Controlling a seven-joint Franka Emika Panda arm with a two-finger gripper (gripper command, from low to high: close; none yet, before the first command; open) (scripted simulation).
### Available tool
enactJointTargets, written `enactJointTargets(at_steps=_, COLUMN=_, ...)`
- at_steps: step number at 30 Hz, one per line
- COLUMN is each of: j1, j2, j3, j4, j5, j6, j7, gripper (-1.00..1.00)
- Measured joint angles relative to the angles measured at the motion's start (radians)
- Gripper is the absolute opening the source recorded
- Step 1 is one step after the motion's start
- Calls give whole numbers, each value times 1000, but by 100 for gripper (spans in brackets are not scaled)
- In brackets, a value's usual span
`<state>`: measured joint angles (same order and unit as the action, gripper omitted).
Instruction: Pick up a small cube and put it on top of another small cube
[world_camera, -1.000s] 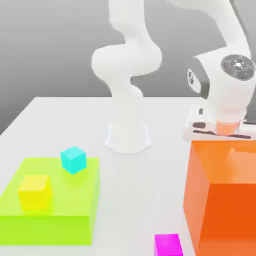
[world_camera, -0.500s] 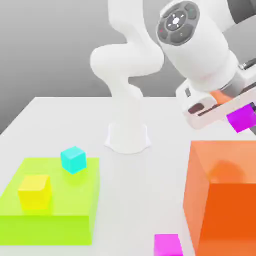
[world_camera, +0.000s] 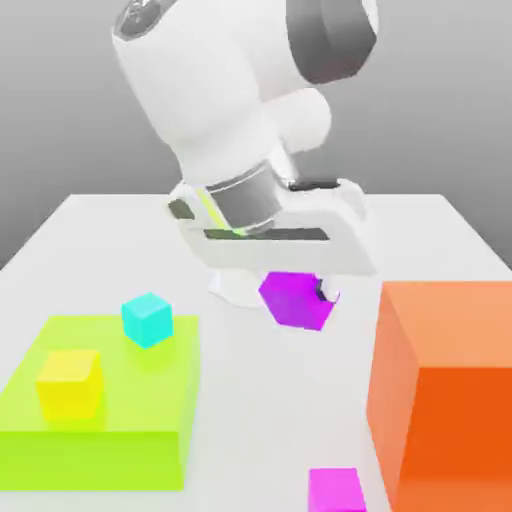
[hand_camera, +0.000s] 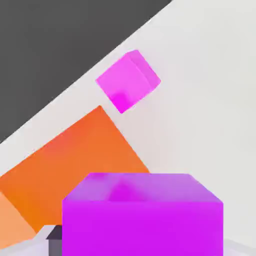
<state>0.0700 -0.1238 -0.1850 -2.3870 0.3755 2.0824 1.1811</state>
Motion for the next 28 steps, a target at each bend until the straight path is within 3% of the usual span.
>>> enactJointTargets(at_steps=14, j1=-238, j2=17, j3=-98, j4=-34, j5=-390, j6=212, j7=442, gripper=-100)
enactJointTargets(at_steps=17, j1=-249, j2=81, j3=-106, j4=-68, j5=-387, j6=329, j7=452, gripper=-100)
enactJointTargets(at_steps=18, j1=-247, j2=108, j3=-108, j4=-79, j5=-377, j6=369, j7=445, gripper=100)
enactJointTargets(at_steps=24, j1=-241, j2=122, j3=-109, j4=-85, j5=-373, j6=388, j7=443, gripper=100)
enactJointTargets(at_steps=28, j1=-247, j2=37, j3=-109, j4=-51, j5=-411, j6=272, j7=471, gripper=100)
